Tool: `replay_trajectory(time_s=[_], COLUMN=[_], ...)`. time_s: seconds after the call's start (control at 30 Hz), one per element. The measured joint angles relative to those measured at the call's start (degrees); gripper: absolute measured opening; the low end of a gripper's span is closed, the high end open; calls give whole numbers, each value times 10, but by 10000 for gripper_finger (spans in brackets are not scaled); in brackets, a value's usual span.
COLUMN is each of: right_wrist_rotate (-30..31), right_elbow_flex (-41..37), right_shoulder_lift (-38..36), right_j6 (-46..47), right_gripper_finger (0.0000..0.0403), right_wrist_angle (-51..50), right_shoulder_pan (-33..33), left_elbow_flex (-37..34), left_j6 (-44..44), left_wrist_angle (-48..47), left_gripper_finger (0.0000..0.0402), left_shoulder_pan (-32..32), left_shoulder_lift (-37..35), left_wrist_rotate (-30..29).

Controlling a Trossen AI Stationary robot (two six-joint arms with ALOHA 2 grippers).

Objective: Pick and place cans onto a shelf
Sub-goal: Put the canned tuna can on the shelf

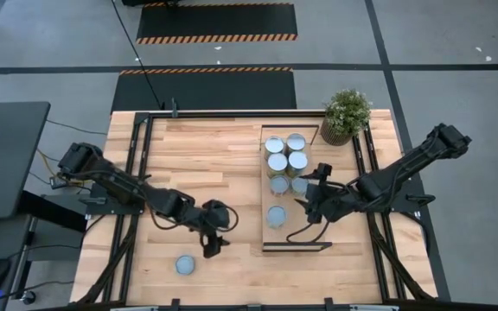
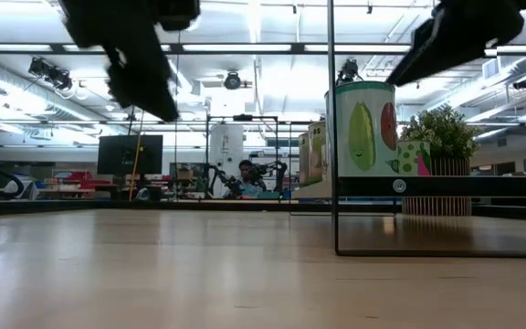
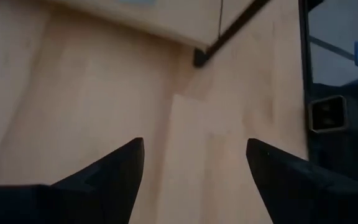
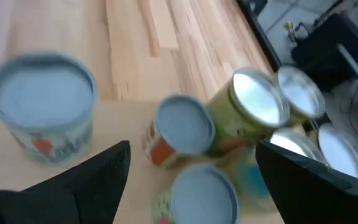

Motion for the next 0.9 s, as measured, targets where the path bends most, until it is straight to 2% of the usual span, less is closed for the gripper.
replay_trajectory(time_s=[0.27, 0.33, 0.43, 0.67, 0.8, 0.9], right_wrist_rotate=[20, 29, 30, 43, 66, 69], right_elbow_flex=[-42, -50, -62, -69, -69, -69], right_shoulder_lift=[-26, -30, -36, -34, -34, -34], right_j6=[-126, -145, -159, -159, -164, -172], right_gripper_finger=[354, 354, 354, 354, 354, 354], right_wrist_angle=[167, 200, 244, 261, 260, 260], right_shoulder_pan=[0, 1, 5, 25, 33, 34], left_elbow_flex=[120, 138, 146, 146, 146, 146], left_j6=[-128, -184, -298, -522, -589, -598], left_wrist_angle=[-201, -273, -326, -346, -362, -361], left_gripper_finger=[288, 288, 288, 288, 288, 288], left_shoulder_pan=[-77, -102, -142, -243, -287, -309], left_shoulder_lift=[9, 9, 10, 25, 49, 74], left_wrist_rotate=[-34, -37, -31, 15, 24, 25])
